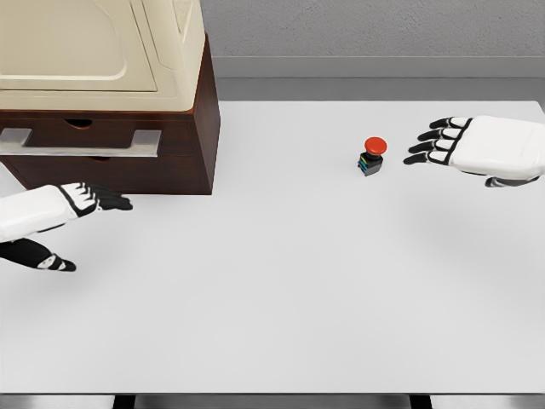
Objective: Open the cabinet drawer with left arm, and place a switch into the drawer with right arm
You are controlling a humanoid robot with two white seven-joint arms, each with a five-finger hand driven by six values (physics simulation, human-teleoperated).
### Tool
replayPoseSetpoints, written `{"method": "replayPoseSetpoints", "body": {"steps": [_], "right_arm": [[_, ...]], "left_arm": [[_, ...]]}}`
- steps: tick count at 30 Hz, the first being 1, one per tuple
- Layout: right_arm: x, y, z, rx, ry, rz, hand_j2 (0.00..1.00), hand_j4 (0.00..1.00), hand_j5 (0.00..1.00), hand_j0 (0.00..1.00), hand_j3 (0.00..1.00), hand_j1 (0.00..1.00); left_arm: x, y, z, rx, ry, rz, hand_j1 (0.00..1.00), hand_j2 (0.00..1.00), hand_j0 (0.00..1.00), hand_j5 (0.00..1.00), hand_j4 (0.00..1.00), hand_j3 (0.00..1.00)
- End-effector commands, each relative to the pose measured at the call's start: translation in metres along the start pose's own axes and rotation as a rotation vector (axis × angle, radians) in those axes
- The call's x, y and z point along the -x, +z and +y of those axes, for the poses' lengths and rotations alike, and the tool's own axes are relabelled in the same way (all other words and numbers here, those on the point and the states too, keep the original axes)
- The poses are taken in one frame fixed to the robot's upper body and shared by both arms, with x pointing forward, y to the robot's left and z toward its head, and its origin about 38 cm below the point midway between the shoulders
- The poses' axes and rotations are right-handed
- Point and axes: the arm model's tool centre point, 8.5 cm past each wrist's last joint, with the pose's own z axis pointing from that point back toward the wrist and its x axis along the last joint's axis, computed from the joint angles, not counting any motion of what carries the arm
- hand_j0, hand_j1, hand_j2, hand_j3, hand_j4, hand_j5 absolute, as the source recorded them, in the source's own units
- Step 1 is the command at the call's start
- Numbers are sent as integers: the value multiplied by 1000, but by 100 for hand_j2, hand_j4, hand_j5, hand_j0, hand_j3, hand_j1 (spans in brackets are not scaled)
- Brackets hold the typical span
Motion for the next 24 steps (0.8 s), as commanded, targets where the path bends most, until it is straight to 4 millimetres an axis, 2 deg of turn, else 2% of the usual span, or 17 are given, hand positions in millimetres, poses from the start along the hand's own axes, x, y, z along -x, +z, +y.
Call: {"method": "replayPoseSetpoints", "body": {"steps": [1,3,5,6,7,8,9,10,13,16,18,20,21,24], "right_arm": [[-1,0,-1,2,-1,-2,100,100,100,100,100,100],[-3,-1,0,2,-3,-9,100,100,100,100,100,100],[0,-3,1,11,-16,-5,100,100,100,100,100,100],[14,6,-2,19,-27,35,100,100,100,100,100,100],[38,18,12,-5,-84,104,100,100,100,100,100,100],[36,10,22,-36,-104,84,100,100,100,100,100,100],[36,8,20,-31,-104,81,100,100,100,100,100,100],[31,-7,22,-12,-118,52,100,100,100,100,100,100],[45,-21,22,26,-161,75,100,100,100,100,100,100],[59,-52,15,102,-236,72,100,100,100,100,100,100],[57,-70,16,83,-227,65,100,100,100,100,100,100],[64,-61,9,106,-220,88,100,100,100,100,100,100],[62,-65,9,116,-233,77,100,100,100,100,100,100],[43,-112,12,112,-271,-4,100,100,100,100,100,100]], "left_arm": [[-3,-2,0,3,0,-9,100,100,100,100,100,100],[-3,-3,-5,15,10,-13,100,100,100,100,100,100],[-3,-3,-3,38,-5,-10,100,100,100,100,100,100],[-2,0,0,48,-15,-4,100,100,100,100,100,100],[-1,4,1,62,-22,9,100,100,100,100,100,100],[-1,7,-2,76,-18,15,100,100,100,100,100,100],[0,10,-1,88,-23,25,100,100,100,100,100,100],[1,14,1,98,-29,35,100,100,100,100,100,100],[1,18,4,103,-38,47,100,100,100,100,100,100],[1,26,21,90,-68,67,100,100,100,100,100,100],[1,34,33,67,-86,86,100,100,100,100,100,100],[1,39,45,31,-90,96,100,100,100,100,100,100],[0,41,49,23,-90,99,100,100,100,100,100,100],[-3,44,66,-18,-98,98,100,100,100,100,100,100]]}}
